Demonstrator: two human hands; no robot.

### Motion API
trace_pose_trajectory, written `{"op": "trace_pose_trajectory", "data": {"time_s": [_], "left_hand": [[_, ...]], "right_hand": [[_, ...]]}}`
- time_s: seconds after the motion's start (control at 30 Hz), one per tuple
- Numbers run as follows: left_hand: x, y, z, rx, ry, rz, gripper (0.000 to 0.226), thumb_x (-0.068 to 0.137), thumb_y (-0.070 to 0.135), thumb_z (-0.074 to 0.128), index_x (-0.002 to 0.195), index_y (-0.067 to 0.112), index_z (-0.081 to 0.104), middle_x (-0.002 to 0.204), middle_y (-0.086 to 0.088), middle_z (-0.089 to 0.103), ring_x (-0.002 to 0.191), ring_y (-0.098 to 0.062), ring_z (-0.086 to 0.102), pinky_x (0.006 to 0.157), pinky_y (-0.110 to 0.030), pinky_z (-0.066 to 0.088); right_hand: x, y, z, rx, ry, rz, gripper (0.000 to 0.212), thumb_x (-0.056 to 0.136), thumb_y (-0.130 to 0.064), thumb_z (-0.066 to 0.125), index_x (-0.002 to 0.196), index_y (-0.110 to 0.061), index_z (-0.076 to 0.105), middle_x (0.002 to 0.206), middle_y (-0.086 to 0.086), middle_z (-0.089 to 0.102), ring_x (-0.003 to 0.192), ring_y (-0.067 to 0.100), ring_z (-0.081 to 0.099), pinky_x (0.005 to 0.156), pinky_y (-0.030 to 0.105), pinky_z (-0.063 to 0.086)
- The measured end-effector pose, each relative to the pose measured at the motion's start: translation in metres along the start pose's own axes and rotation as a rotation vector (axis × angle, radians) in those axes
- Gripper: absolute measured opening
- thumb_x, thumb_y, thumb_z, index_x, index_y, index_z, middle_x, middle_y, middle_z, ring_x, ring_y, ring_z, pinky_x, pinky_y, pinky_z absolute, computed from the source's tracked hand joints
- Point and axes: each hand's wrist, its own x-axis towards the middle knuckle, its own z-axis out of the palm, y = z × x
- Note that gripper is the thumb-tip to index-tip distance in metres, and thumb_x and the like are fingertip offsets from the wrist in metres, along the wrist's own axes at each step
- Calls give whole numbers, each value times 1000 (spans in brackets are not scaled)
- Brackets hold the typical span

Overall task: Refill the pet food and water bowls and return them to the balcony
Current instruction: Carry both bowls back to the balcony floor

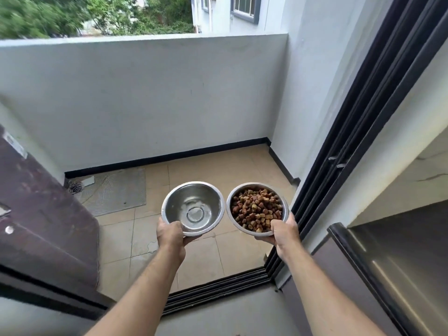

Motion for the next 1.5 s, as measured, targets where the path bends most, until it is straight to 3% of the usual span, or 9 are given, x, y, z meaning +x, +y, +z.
{"op": "trace_pose_trajectory", "data": {"time_s": [0.53, 0.7, 0.87, 1.17, 1.27, 1.37, 1.5], "left_hand": [[88, 18, 21, -25, 138, 25, 66, 76, -20, 28, 120, 23, 51, 99, -5, 59, 77, -29, 62, 41, -39, 55], [124, 30, 18, -31, 150, 20, 63, 76, -20, 29, 119, 22, 50, 99, -6, 58, 77, -28, 61, 41, -41, 55], [163, 44, 16, -25, 153, 19, 62, 75, -18, 30, 112, 26, 53, 97, -4, 61, 74, -28, 63, 44, -43, 56], [236, 61, 10, 22, 137, 1, 67, 76, -18, 31, 120, 28, 52, 99, -3, 60, 76, -26, 61, 46, -44, 57], [260, 54, 9, 50, 142, -27, 71, 76, -18, 31, 130, 25, 49, 101, -4, 61, 78, -27, 61, 52, -49, 59], [283, 44, 8, 65, 158, -35, 68, 75, -19, 31, 118, 29, 54, 100, -4, 61, 79, -27, 62, 55, -50, 60], [315, 24, 8, 77, 165, -59, 65, 76, -19, 32, 104, 35, 56, 97, -4, 63, 74, -26, 63, 49, -44, 57]], "right_hand": [[96, -36, 64, -57, -78, -14, 59, 83, 15, 43, 117, -32, 54, 111, 2, 56, 95, 32, 63, 51, 45, 61], [116, -34, 92, -62, -82, 15, 65, 82, 17, 40, 128, -28, 51, 113, 6, 57, 96, 33, 63, 52, 46, 61], [134, -31, 126, -63, -71, 31, 65, 81, 19, 39, 124, -30, 52, 112, 6, 58, 93, 33, 64, 50, 45, 60], [181, -14, 168, -74, -98, 43, 66, 83, 20, 40, 128, -27, 54, 118, 12, 60, 100, 38, 64, 56, 52, 62], [202, -2, 174, -91, -106, 74, 64, 83, 20, 40, 117, -31, 58, 118, 13, 60, 101, 39, 64, 60, 56, 62], [223, 12, 181, -110, -105, 85, 63, 82, 21, 39, 108, -32, 59, 115, 14, 61, 95, 37, 65, 57, 53, 61], [260, 40, 187, -134, -96, 128, 68, 82, 19, 39, 121, -33, 58, 116, 11, 61, 99, 37, 64, 57, 54, 61]]}}
